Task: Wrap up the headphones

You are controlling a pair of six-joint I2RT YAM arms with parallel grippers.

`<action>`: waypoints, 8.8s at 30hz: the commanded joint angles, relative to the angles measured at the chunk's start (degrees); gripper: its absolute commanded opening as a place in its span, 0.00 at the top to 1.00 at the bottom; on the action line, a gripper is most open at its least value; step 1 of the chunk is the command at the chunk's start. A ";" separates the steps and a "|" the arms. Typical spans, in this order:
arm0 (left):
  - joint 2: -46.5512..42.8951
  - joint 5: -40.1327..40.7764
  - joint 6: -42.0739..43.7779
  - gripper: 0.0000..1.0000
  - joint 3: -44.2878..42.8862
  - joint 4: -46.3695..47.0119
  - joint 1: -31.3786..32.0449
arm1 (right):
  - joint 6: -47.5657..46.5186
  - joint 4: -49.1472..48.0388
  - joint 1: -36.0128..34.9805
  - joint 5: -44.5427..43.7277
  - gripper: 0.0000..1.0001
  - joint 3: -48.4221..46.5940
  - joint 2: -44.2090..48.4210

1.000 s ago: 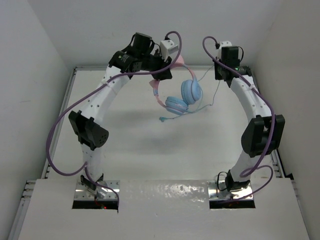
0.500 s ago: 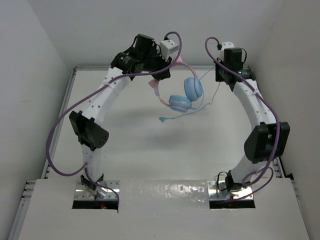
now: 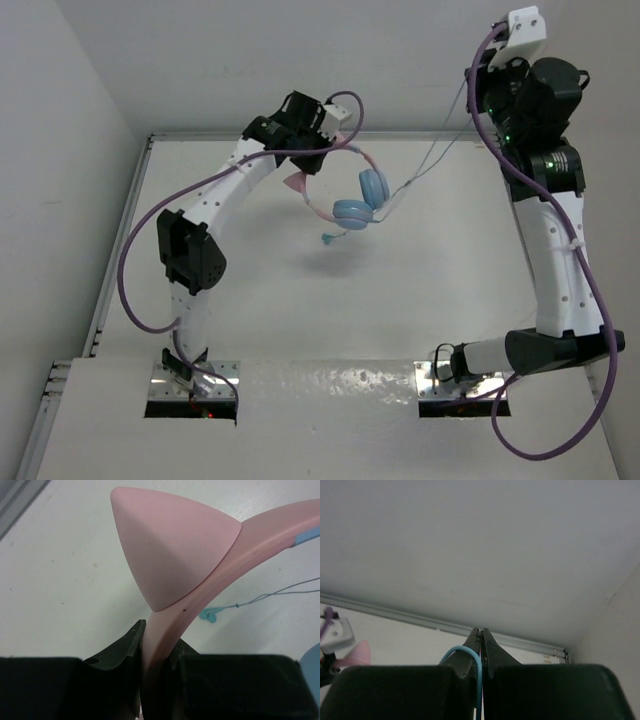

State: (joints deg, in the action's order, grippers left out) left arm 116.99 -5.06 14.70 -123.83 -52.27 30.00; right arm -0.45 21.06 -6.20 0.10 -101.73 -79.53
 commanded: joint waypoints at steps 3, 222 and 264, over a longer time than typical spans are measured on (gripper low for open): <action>2.89 -0.38 4.46 1.00 -0.97 -3.27 3.74 | -0.34 -5.06 -0.13 1.75 1.00 -7.68 -3.17; -3.26 -10.93 20.55 1.00 8.52 12.90 -4.25 | -9.49 3.73 -8.32 -21.03 1.00 13.41 -8.62; -1.68 -17.96 21.07 1.00 2.90 5.34 -2.49 | 1.94 -10.34 3.47 -12.31 1.00 24.48 -6.08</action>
State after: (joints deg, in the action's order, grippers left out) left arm 117.75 -21.21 34.85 -118.74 -44.18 28.82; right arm 0.08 17.93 -5.78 -7.42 -76.73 -88.27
